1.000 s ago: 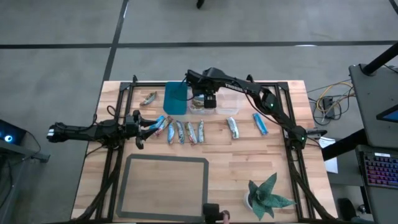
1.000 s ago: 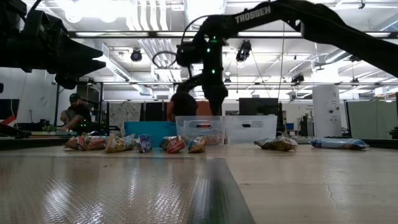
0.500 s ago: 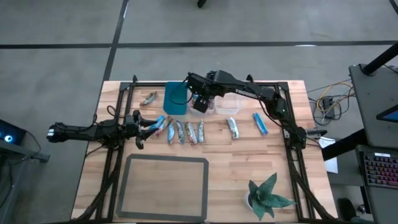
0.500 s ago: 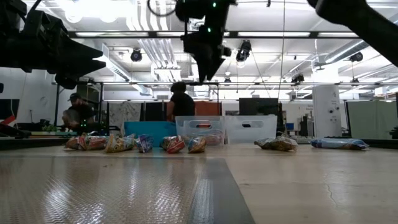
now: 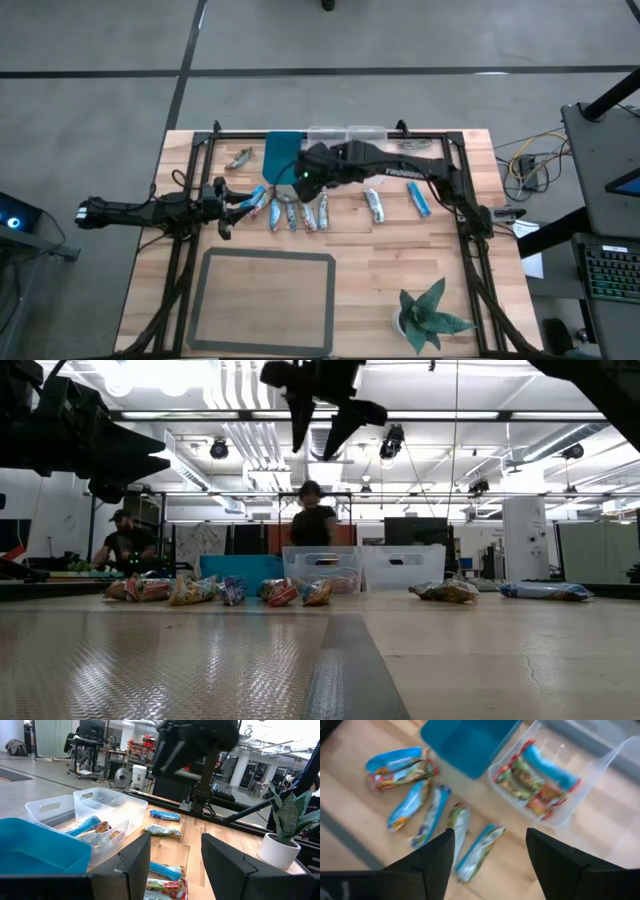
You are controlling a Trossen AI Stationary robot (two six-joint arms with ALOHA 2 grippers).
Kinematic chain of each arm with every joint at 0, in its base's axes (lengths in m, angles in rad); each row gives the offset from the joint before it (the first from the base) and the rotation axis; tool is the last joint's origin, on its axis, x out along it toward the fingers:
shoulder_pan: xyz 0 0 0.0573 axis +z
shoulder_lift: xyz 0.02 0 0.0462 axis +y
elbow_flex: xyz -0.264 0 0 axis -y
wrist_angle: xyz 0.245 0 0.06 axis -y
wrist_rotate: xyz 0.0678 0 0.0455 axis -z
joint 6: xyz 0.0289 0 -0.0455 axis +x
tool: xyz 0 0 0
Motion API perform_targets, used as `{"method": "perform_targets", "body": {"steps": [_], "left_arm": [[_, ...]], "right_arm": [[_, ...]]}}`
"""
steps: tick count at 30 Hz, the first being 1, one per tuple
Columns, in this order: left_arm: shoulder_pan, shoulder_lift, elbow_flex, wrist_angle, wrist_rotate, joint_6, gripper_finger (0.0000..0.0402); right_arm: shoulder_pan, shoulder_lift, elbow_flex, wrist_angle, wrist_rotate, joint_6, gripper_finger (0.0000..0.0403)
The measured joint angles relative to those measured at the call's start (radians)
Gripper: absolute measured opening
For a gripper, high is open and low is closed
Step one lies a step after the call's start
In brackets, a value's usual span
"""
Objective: Pick and place Granola Bars by type
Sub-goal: Put the red granola bar into the left transparent bin
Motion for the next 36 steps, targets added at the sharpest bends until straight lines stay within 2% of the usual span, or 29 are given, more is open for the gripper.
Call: {"method": "perform_targets", "body": {"steps": [10,15,24,30,36], "left_arm": [[0.0,0.0,0.0,0.0,0.0,0.0,0.0158],[0.0,0.0,0.0,0.0,0.0,0.0,0.0158],[0.0,0.0,0.0,0.0,0.0,0.0,0.0158],[0.0,0.0,0.0,0.0,0.0,0.0,0.0159],[0.0,0.0,0.0,0.0,0.0,0.0,0.0158]], "right_arm": [[0.077,0.005,-0.019,0.043,0.033,0.099,0.0279],[0.082,0.013,-0.087,0.131,0.025,0.107,0.0281],[0.081,0.075,-0.153,0.178,0.022,0.171,0.0281],[0.081,0.139,-0.153,0.267,-0.069,0.197,0.0282],[0.081,0.196,-0.153,0.279,-0.099,0.2,0.0277]]}}
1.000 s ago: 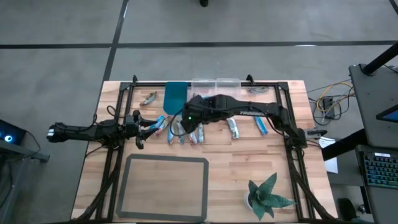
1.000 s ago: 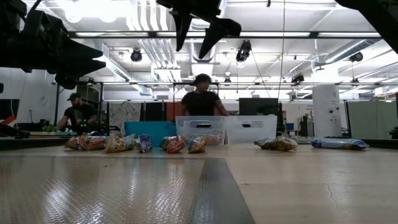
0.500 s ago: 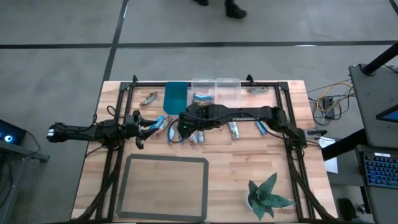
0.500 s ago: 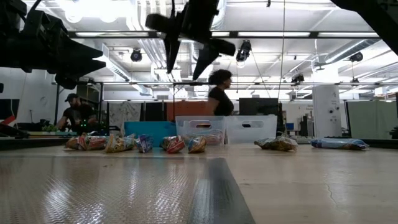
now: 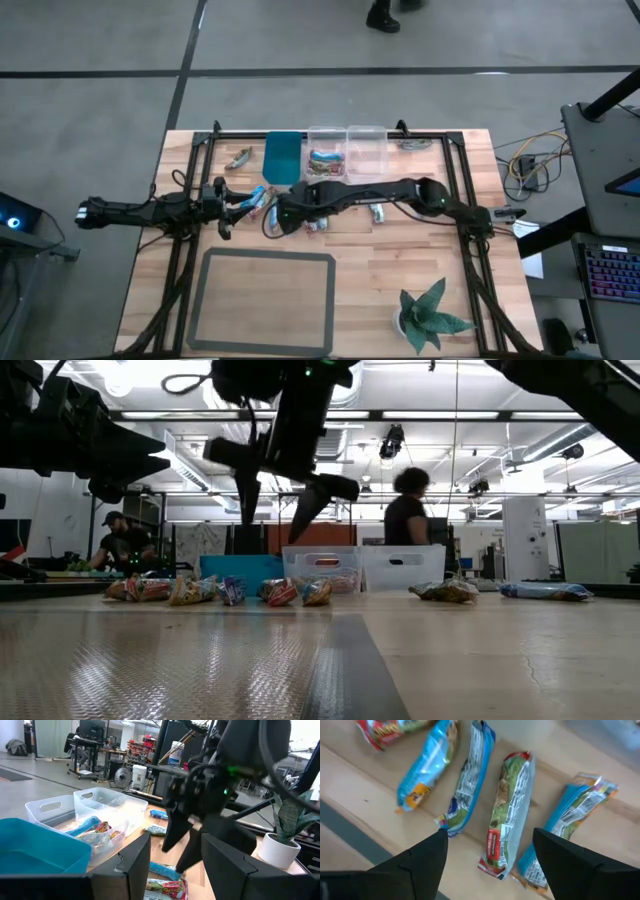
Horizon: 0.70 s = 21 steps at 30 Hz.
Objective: Pick and place Granola Bars by type
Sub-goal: Put the red granola bar into the left transparent bin
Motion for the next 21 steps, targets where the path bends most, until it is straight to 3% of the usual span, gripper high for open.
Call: {"method": "perform_targets", "body": {"steps": [16,21], "left_arm": [[0.0,0.0,0.0,0.0,0.0,0.0,0.0159],[0.0,0.0,0.0,0.0,0.0,0.0,0.0159]], "right_arm": [[-0.002,0.095,-0.016,0.0,-0.055,-0.038,0.0276],[-0.003,0.106,-0.019,0.002,-0.063,-0.056,0.0257]]}}
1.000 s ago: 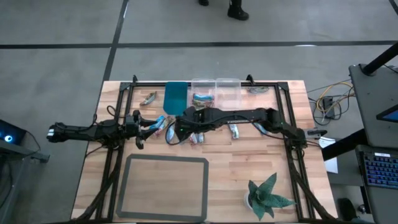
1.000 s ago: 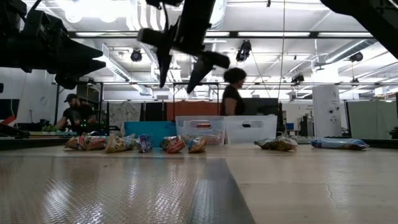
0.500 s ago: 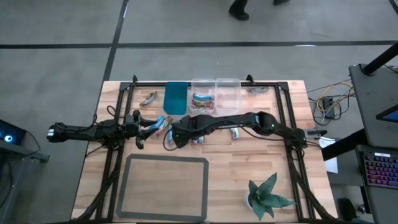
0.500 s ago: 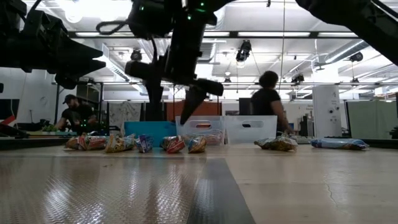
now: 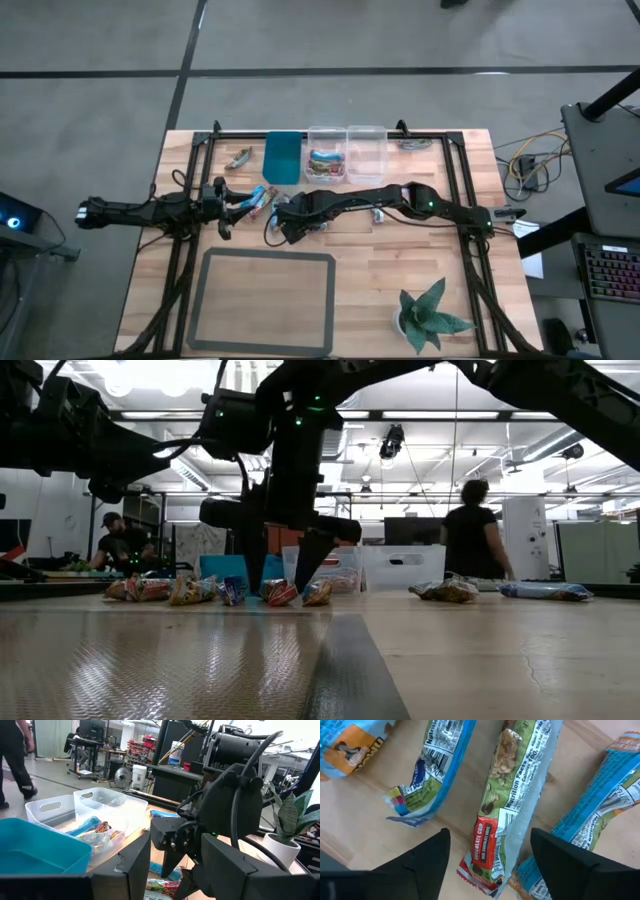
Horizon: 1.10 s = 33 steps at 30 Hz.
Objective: Pick and place Granola Bars by type
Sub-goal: Put the red granola bar into the left transparent bin
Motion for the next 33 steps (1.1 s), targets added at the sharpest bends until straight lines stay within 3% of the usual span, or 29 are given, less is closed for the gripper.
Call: {"method": "perform_targets", "body": {"steps": [7,19,33], "left_arm": [[0.0,0.0,0.0,0.0,0.0,0.0,0.0159],[0.0,0.0,0.0,0.0,0.0,0.0,0.0159],[0.0,0.0,0.0,0.0,0.0,0.0,0.0159]], "right_arm": [[-0.002,0.0,-0.006,0.004,0.0,0.002,0.0185],[-0.004,-0.003,-0.037,0.007,0.002,-0.004,0.0024],[-0.026,-0.028,0.085,-0.157,0.012,-0.184,0.0011]]}}
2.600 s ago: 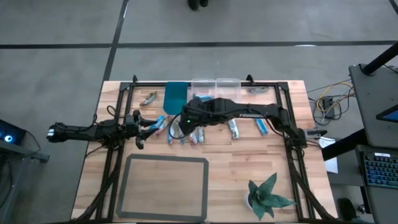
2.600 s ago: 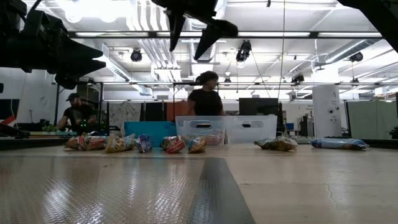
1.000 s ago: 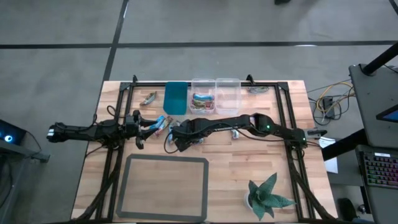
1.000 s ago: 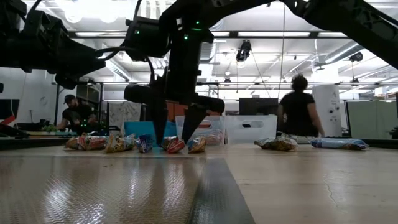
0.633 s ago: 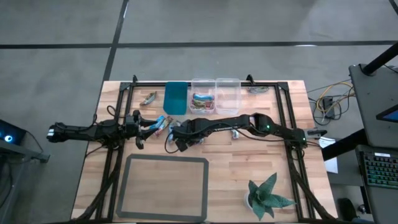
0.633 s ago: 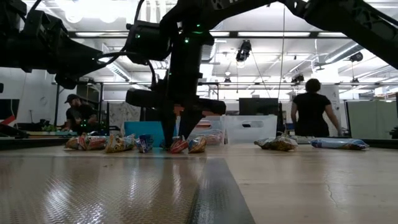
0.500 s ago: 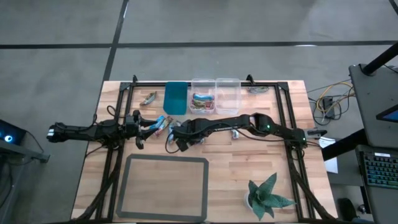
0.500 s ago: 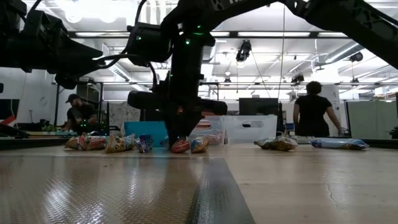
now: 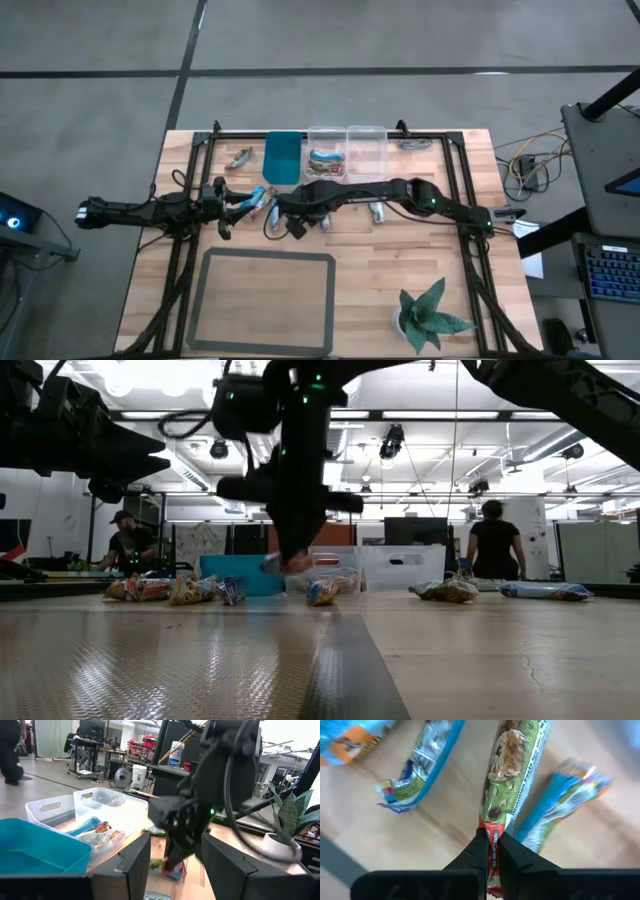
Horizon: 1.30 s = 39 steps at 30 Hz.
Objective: Pick and place Granola Bars by type
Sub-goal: Put the red granola bar into the left transparent bin
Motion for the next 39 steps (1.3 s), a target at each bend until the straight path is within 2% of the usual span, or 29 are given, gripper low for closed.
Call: {"method": "perform_targets", "body": {"steps": [5,10,21,27,32,39], "left_arm": [[0.0,0.0,0.0,0.0,0.0,0.0,0.0159],[0.0,0.0,0.0,0.0,0.0,0.0,0.0159],[0.0,0.0,0.0,0.0,0.0,0.0,0.0158],[0.0,0.0,0.0,0.0,0.0,0.0,0.0158],[0.0,0.0,0.0,0.0,0.0,0.0,0.0159],[0.0,0.0,0.0,0.0,0.0,0.0,0.0158]], "right_arm": [[-0.007,-0.007,0.088,-0.085,-0.015,-0.17,0.0011],[-0.031,-0.054,0.084,-0.136,-0.064,-0.291,0.001],[-0.144,-0.092,0.084,-0.184,-0.085,-0.586,0.001],[-0.216,-0.092,0.084,-0.184,-0.079,-0.83,0.001],[-0.282,-0.095,0.084,-0.184,-0.018,-1.032,0.001],[-0.365,-0.097,0.084,-0.155,0.025,-1.215,0.001]]}}
